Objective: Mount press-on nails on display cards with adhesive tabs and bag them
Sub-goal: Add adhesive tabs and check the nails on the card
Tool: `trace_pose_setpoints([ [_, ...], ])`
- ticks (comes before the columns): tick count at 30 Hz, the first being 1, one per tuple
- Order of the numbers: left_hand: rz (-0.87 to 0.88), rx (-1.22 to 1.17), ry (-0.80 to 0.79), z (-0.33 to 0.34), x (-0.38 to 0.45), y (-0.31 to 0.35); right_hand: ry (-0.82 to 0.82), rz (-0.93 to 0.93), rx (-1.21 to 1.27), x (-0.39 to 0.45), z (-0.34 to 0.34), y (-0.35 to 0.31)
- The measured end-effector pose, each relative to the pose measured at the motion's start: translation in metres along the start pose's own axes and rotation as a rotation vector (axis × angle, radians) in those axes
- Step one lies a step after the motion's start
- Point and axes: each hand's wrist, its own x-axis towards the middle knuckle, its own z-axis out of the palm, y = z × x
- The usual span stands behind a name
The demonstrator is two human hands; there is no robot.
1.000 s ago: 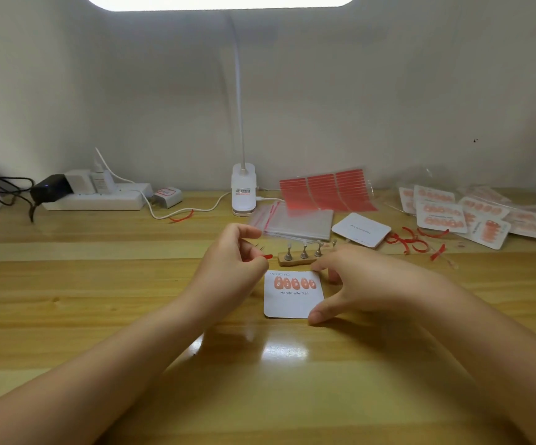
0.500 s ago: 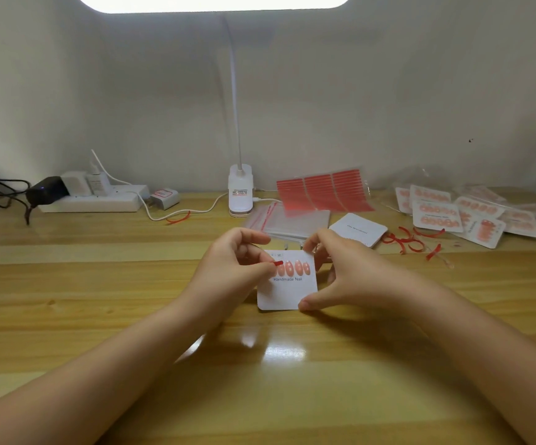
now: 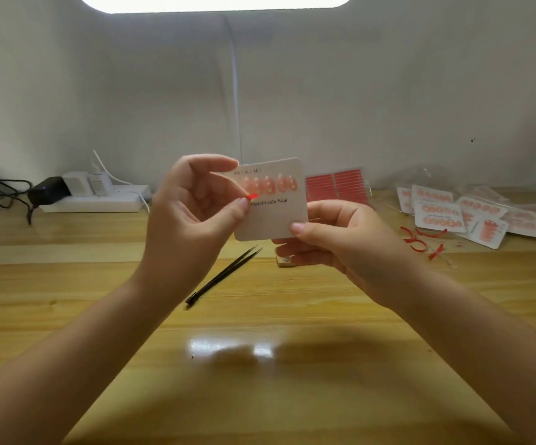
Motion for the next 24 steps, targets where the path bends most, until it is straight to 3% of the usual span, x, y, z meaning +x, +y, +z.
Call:
trace_pose_setpoints([
  [7, 0.016, 0.066, 0.003, -0.001, 0.003, 0.013, -0.062, 0.019, 0.174, -0.005, 0.006, -0.012],
  [15, -0.125, 0.005, 0.065, -0.001, 0.006, 0.019, -0.065, -0.005, 0.245, -0.008, 0.009, -0.014],
  [24, -0.082, 0.360, -0.025, 0.004, 0.002, 0.030, 0.005, -0.161, 0.100, -0.012, 0.017, -0.012],
])
